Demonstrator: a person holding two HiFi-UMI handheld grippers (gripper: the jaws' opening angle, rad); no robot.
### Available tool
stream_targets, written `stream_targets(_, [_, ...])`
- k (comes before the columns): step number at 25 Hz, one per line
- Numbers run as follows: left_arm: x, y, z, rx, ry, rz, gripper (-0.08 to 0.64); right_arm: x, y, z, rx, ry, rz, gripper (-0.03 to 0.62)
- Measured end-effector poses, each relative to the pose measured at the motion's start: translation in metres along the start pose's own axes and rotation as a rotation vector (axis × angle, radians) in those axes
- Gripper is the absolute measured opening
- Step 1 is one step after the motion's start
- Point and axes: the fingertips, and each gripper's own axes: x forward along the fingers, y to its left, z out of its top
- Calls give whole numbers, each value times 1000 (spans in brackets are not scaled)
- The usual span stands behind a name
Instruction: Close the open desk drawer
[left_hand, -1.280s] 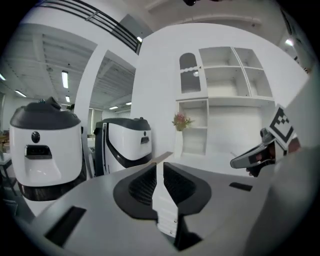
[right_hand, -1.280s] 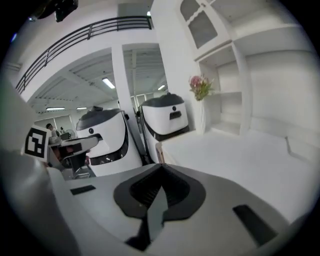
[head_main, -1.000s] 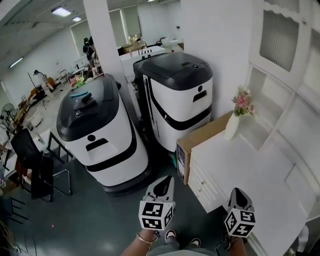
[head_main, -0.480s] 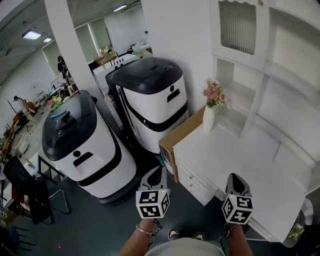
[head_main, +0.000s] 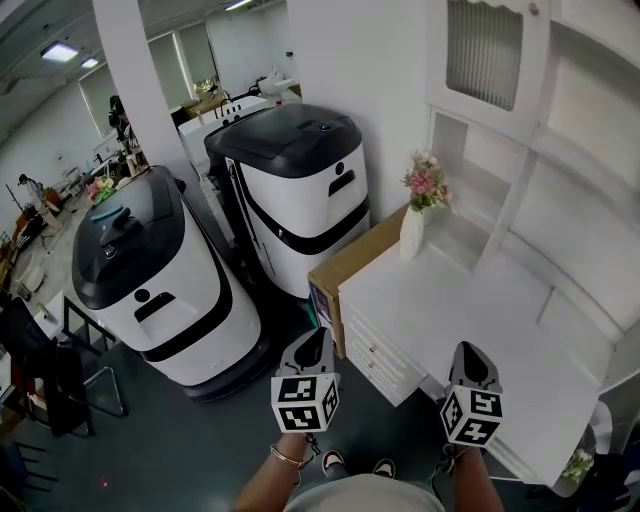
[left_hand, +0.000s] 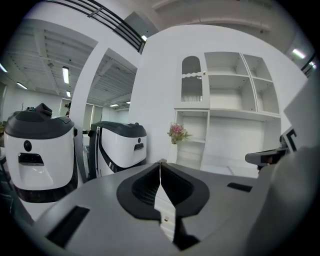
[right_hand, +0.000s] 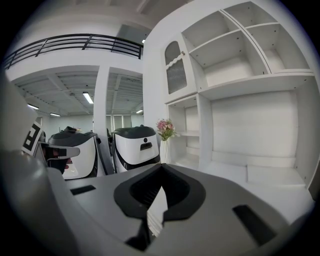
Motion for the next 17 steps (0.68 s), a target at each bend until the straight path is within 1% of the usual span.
stream_targets(8, [-5, -1, -9, -37, 8, 15, 21, -2, 3, 1, -13, 17, 22, 5])
stream_targets(17, [-6, 10, -16, -51, 12, 27, 21, 3, 3, -10, -1, 34, 6, 5])
